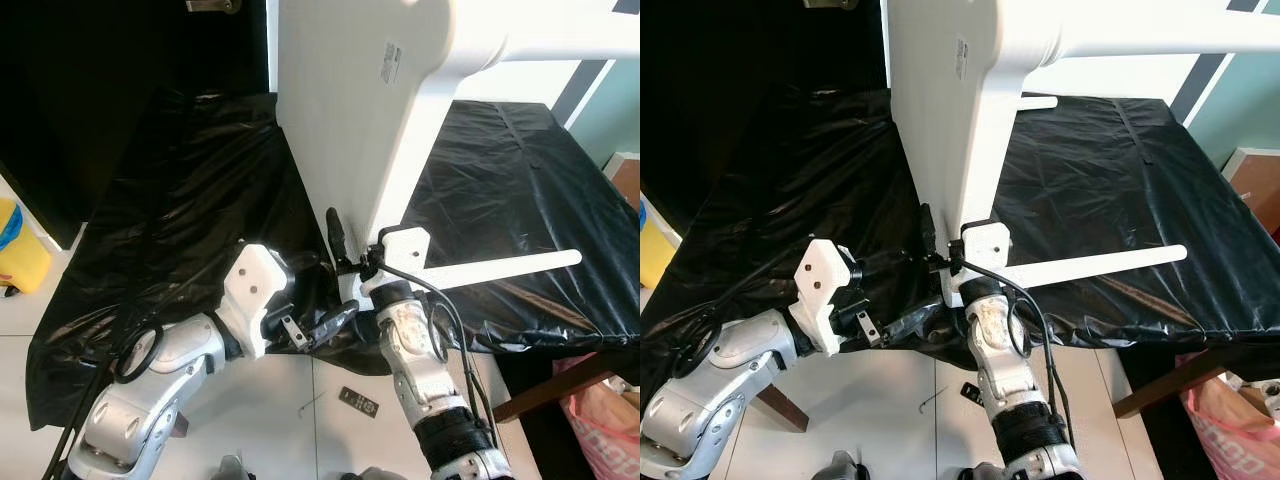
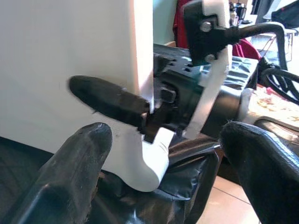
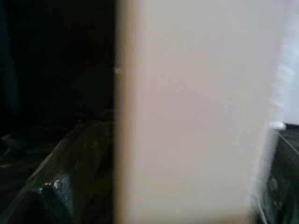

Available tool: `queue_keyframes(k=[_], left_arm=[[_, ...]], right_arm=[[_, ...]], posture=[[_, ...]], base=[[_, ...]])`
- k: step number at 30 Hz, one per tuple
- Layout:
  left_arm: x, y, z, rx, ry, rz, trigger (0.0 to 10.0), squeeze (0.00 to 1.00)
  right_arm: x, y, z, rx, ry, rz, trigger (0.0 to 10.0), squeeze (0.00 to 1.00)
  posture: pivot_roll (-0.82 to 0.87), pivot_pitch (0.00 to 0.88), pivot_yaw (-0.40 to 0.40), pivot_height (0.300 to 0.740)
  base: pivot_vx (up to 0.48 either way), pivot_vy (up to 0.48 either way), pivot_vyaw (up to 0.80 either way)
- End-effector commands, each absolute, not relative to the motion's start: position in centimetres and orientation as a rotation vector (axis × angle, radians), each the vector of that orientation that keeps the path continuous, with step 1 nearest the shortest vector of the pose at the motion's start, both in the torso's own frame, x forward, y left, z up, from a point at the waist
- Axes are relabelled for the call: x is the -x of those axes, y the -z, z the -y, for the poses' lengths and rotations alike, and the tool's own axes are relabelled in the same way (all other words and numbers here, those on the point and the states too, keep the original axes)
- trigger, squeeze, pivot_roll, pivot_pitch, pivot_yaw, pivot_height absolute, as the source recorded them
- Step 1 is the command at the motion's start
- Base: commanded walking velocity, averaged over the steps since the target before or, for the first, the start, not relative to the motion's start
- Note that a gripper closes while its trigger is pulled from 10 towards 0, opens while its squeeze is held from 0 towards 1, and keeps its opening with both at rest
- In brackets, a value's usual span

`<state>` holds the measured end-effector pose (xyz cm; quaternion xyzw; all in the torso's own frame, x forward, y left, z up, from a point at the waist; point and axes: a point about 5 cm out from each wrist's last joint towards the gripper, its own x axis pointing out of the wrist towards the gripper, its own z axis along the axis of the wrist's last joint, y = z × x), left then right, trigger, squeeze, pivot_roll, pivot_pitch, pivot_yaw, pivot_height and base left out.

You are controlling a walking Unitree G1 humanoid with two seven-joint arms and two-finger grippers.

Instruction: Building children table

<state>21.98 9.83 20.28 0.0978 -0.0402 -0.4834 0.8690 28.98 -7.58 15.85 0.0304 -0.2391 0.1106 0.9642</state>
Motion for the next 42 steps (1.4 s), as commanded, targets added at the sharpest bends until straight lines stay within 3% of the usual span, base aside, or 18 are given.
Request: queue_keyframes(k=[1, 2, 3, 14, 22, 29, 42], left_arm=[[-21.9, -20.2, -9.8, -0.201, 0.988, 0.080, 10.0, 0.00], [-21.9, -20.2, -9.8, -0.201, 0.988, 0.080, 10.0, 0.00], [-22.0, -20.2, -9.8, -0.200, 0.989, 0.079, 10.0, 0.00], [-22.0, -20.2, -9.6, -0.198, 1.006, 0.080, 10.0, 0.00], [-22.2, -20.2, -9.3, -0.198, 1.019, 0.087, 10.0, 0.00], [-22.6, -20.3, -9.3, -0.211, 1.032, 0.097, 10.0, 0.00], [-21.5, -21.3, -9.0, -0.142, 1.102, 0.114, 10.0, 0.00]], right_arm=[[-28.1, -15.4, 7.6, -0.076, -0.218, 0.467, 10.0, 0.53], [-28.1, -15.4, 7.6, -0.076, -0.218, 0.467, 10.0, 0.53], [-27.5, -15.2, 8.0, -0.058, -0.227, 0.461, 10.0, 0.00], [-24.3, -14.2, 11.1, 0.007, -0.303, 0.397, 10.0, 0.00], [-22.0, -12.4, 14.4, 0.108, -0.446, 0.237, 10.0, 0.00], [-23.4, -12.7, 17.4, 0.147, -0.371, 0.187, 10.0, 0.00], [-26.1, -12.2, 17.2, 0.128, -0.269, 0.109, 10.0, 0.00]], posture=[[0.13, 0.101, -0.079, 0.740], [0.13, 0.101, -0.079, 0.740], [0.12, 0.101, -0.078, 0.740], [0.10, 0.090, -0.072, 0.740], [0.08, 0.060, -0.073, 0.740], [0.07, 0.027, -0.080, 0.740], [0.10, 0.012, -0.098, 0.740]], base=[[0.000, 0.000, 0.00], [0.000, 0.000, 0.00], [0.000, 0.000, 0.00], [0.000, 0.000, 0.00], [0.000, 0.000, 0.00], [0.000, 0.000, 0.00], [0.000, 0.000, 0.00]])
